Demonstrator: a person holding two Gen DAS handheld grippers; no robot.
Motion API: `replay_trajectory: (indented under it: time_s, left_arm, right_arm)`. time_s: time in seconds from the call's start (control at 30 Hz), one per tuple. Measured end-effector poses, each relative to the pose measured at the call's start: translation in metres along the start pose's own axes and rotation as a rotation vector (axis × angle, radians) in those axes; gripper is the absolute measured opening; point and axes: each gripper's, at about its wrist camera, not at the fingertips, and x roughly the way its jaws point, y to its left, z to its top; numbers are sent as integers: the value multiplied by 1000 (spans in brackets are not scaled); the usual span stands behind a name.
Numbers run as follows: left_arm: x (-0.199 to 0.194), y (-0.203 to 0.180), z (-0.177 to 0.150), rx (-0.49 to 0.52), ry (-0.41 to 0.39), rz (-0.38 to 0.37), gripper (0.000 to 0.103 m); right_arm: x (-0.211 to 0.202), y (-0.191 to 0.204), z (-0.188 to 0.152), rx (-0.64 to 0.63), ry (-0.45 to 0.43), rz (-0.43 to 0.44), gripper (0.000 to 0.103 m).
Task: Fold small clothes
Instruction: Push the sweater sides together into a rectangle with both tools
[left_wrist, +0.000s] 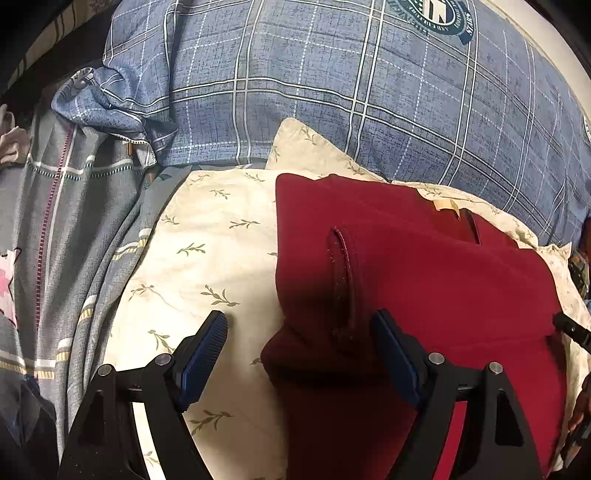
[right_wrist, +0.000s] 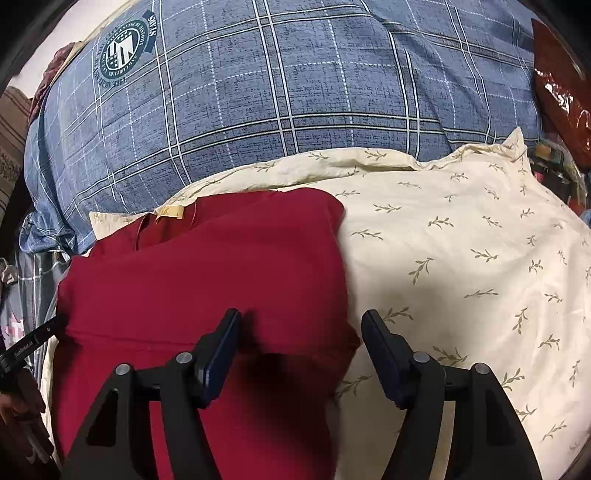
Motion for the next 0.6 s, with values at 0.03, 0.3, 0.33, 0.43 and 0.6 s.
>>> replay_trajectory:
  time_s: [0.03, 0.3, 0.33, 0.43, 0.6]
  left_arm:
    - [3, 0, -1, 6, 7, 1, 80]
    - [3, 4, -3, -12, 14, -16, 82]
    - [-3, 4, -6, -5, 12, -17, 82]
    - [-27, 5, -21, 19, 30, -65, 81]
    - [-83, 10, -59, 63, -8, -98, 81]
  right_arm:
    - [2, -1, 0, -1, 3, 0, 69]
    - [11, -7, -1, 28, 30, 26, 71]
    - [6, -6, -2, 29, 27, 33, 72]
    - [-25, -5, -8, 56, 13, 107, 72]
    - [-71, -3, -42, 48, 50, 237, 76]
